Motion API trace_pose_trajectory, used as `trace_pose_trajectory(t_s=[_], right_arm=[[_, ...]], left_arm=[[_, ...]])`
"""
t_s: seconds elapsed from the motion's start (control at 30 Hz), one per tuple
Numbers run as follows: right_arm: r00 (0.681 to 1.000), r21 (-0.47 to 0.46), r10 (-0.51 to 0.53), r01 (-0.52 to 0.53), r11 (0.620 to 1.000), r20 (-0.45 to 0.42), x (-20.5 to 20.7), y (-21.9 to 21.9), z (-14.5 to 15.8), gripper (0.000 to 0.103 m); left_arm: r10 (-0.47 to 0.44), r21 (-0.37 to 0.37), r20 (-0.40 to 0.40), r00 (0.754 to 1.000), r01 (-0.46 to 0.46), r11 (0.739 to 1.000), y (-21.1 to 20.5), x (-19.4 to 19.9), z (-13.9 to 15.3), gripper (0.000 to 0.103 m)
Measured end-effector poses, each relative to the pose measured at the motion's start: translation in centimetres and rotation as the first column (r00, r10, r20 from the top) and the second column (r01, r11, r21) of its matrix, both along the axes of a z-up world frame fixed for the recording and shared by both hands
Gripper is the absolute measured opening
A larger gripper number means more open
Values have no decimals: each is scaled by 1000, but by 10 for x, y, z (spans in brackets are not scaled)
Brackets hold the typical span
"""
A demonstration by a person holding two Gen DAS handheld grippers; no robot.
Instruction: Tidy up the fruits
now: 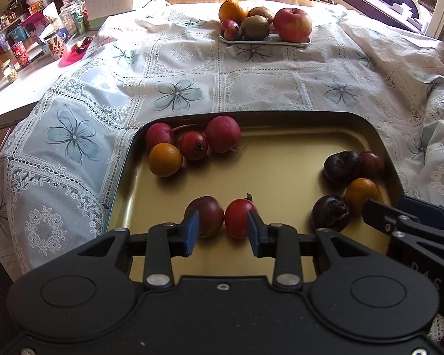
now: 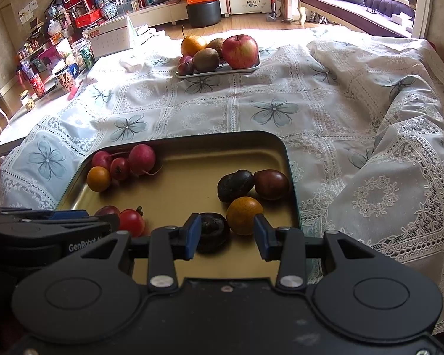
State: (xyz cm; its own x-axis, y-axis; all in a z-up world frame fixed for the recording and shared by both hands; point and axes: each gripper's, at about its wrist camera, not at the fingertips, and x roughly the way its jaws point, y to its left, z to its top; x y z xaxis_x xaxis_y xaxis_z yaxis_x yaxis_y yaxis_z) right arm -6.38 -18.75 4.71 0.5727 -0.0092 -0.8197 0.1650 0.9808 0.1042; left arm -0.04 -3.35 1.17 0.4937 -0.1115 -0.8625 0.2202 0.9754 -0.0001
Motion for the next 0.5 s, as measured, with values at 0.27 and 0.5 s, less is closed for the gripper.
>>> trace_pose_trajectory(t_s=[0.27,0.5], right_arm=[[1000,0,2,-2,1000,-1,0,1,-1,41],[1000,3,5,-5,1000,-5,0,1,-2,41]], left_arm=[[-1,3,0,1000,1,1000,0,0,0,44],[0,3,0,1000,0,1000,0,0,0,44]])
